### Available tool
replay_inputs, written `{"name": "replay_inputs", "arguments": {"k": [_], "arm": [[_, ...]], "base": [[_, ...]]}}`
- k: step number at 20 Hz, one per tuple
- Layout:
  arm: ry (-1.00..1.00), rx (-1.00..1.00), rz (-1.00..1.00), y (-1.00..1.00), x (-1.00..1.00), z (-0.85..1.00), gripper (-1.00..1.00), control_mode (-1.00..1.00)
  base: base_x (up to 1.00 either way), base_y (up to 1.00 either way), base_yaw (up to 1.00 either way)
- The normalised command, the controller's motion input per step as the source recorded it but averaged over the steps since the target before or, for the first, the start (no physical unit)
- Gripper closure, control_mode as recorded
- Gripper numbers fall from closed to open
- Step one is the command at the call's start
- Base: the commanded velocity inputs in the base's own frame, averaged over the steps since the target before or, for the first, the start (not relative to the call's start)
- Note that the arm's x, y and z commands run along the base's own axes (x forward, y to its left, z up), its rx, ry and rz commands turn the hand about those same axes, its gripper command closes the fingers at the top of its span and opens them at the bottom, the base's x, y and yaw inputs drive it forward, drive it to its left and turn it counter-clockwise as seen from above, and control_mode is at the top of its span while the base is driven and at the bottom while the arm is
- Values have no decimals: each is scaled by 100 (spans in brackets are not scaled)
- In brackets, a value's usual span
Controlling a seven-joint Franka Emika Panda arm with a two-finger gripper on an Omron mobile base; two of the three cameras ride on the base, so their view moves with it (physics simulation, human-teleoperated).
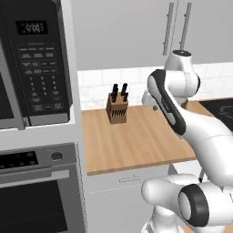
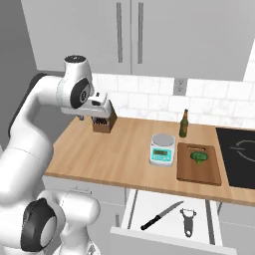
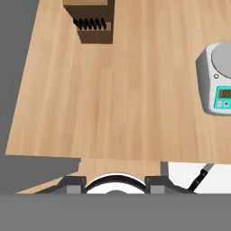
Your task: Place the appropriate cutting tool for cutting the broccoli skin on the cutting board.
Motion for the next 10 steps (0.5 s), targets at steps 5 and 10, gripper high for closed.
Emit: {"name": "replay_inputs", "arguments": {"k": [5, 10], "arm": [[0, 0, 0, -26, -31, -28, -100, -100], [0, 0, -3, -93, -47, -46, -100, -100]], "base": [[0, 0, 0], [0, 0, 0]]}}
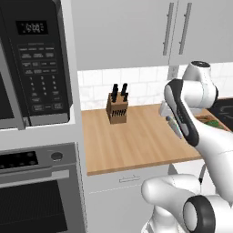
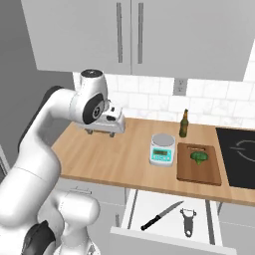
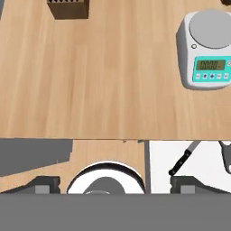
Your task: Place the appropriate cutting tool for cutting the broccoli skin on the cutting board.
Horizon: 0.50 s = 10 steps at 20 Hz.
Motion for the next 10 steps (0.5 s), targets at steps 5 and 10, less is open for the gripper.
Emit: {"name": "replay_inputs", "arguments": {"k": [5, 10], "arm": [[0, 0, -7, -100, -49, -44, -100, -100], [0, 0, -5, -98, -36, -76, -100, -100]], "base": [[0, 0, 0], [0, 0, 0]]}}
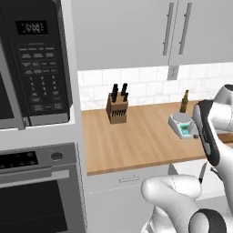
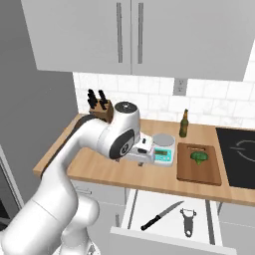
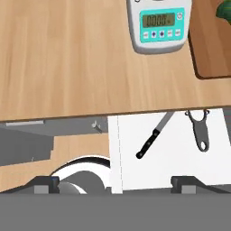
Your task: Place the appropriate cutting tool for cutting the broccoli skin on the cutting board.
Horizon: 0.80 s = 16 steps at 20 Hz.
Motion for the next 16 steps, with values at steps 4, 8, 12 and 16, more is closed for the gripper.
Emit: {"name": "replay_inputs", "arguments": {"k": [4, 8, 12, 16], "arm": [[4, -1, -4, -81, 0, -100, -100, -100], [3, 0, -3, -65, 0, -100, -100, -100], [4, -4, -2, -13, 1, -100, -100, -100], [19, -4, 0, -5, 21, -89, -100, -100]], "base": [[0, 0, 0], [0, 0, 0], [0, 0, 0], [0, 0, 0]]}}
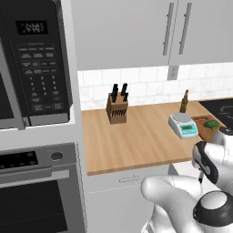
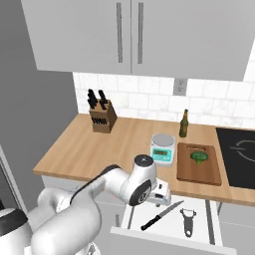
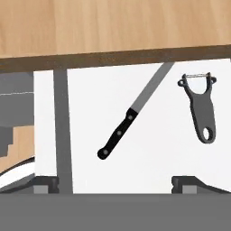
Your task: Place the appropriate cutting tool for cutting the broccoli skin on the cutting board.
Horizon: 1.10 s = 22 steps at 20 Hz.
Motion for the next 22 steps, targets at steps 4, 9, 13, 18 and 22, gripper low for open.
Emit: {"name": "replay_inputs", "arguments": {"k": [4, 9, 13, 18, 22], "arm": [[22, -10, 0, 0, -1, -74, -100, -100], [17, -1, 0, -26, -20, -49, -100, -100], [6, 2, 2, -21, -34, -46, -100, -100], [1, 12, 8, -23, -16, -38, -100, -100], [4, 10, 9, -8, -22, -22, -100, -100]], "base": [[0, 0, 0], [0, 0, 0], [0, 0, 0], [0, 0, 0], [0, 0, 0]]}}
